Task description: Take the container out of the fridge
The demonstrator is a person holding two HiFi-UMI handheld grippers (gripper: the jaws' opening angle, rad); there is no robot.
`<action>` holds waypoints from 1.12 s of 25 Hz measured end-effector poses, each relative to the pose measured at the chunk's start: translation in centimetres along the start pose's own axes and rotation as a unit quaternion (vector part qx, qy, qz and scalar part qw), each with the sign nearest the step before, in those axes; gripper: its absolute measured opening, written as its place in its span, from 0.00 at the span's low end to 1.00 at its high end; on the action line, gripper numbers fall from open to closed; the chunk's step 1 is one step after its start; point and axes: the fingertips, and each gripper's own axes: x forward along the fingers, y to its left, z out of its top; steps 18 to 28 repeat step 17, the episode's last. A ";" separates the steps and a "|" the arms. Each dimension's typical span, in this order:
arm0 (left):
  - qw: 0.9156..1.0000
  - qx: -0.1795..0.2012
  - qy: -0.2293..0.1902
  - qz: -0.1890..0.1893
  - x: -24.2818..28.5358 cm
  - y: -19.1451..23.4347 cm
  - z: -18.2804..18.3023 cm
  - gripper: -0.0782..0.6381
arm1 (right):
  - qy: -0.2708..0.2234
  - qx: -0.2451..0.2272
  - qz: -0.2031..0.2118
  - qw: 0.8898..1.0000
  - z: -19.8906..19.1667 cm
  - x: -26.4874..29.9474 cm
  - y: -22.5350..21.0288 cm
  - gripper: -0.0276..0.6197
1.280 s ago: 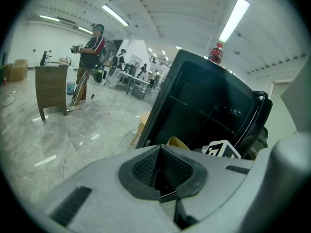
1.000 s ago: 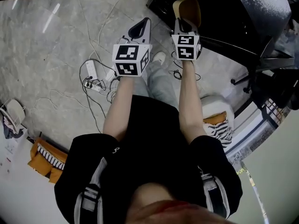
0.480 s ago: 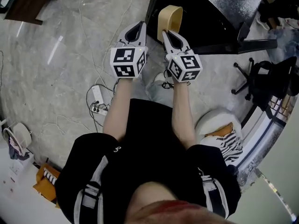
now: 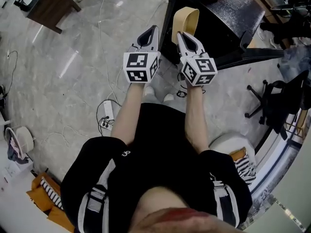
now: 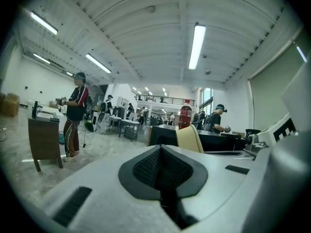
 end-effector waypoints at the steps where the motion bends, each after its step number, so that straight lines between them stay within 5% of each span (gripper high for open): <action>1: 1.000 0.002 -0.003 0.002 -0.2 0.1 0.3 0.12 | -0.005 0.000 0.003 1.000 0.4 0.0 0.2 0.07; 9: 1.000 0.008 -0.025 0.010 -0.5 0.3 1.9 0.12 | -0.038 -0.004 0.026 0.999 3.4 0.0 0.9 0.07; 28: 0.999 0.009 -0.031 0.005 -0.1 0.8 2.5 0.12 | -0.037 -0.027 0.023 0.999 3.9 0.9 1.1 0.07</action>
